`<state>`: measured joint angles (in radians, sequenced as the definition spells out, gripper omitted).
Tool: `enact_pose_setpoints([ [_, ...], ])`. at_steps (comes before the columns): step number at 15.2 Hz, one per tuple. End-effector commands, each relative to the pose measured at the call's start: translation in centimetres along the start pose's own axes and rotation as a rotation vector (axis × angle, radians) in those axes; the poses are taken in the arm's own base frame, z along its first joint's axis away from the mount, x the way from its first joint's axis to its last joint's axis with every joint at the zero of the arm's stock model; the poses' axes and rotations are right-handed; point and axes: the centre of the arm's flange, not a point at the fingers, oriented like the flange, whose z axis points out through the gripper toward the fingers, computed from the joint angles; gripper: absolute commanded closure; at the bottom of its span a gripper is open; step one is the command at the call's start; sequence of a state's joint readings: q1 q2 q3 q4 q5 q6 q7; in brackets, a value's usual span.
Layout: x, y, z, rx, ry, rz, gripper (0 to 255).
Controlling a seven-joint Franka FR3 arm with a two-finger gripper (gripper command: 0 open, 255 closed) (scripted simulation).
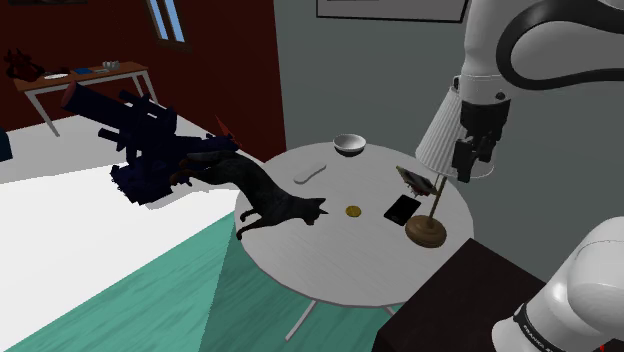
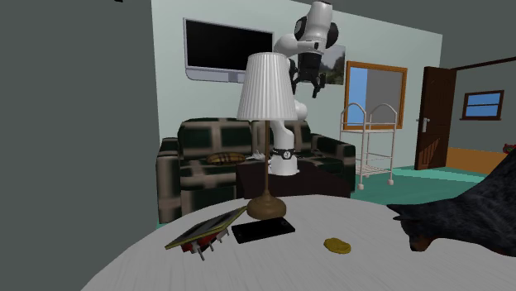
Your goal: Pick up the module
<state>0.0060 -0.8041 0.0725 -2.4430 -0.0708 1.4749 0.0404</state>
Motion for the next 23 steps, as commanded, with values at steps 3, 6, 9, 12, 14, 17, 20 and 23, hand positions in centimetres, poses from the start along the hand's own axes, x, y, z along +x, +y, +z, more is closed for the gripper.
enact_pose_setpoints([
  [3, 2.2, -0.5, 1.7, -0.042, -0.010, 0.028, 0],
  [6, 5.5, -1.0, 4.2, -0.105, -0.024, 0.069, 0],
  [9, 8.8, -1.2, 6.9, -0.168, -0.038, 0.111, 0],
  [12, 12.0, -1.1, 9.6, -0.231, -0.052, 0.152, 0],
  [14, 14.2, -0.8, 11.4, -0.273, -0.062, 0.180, 0],
  [17, 17.3, -0.2, 14.1, -0.336, -0.076, 0.221, 0],
  [20, 20.4, 0.7, 16.8, -0.399, -0.091, 0.263, 0],
  [23, 23.4, 1.9, 19.5, -0.462, -0.105, 0.305, 0],
])
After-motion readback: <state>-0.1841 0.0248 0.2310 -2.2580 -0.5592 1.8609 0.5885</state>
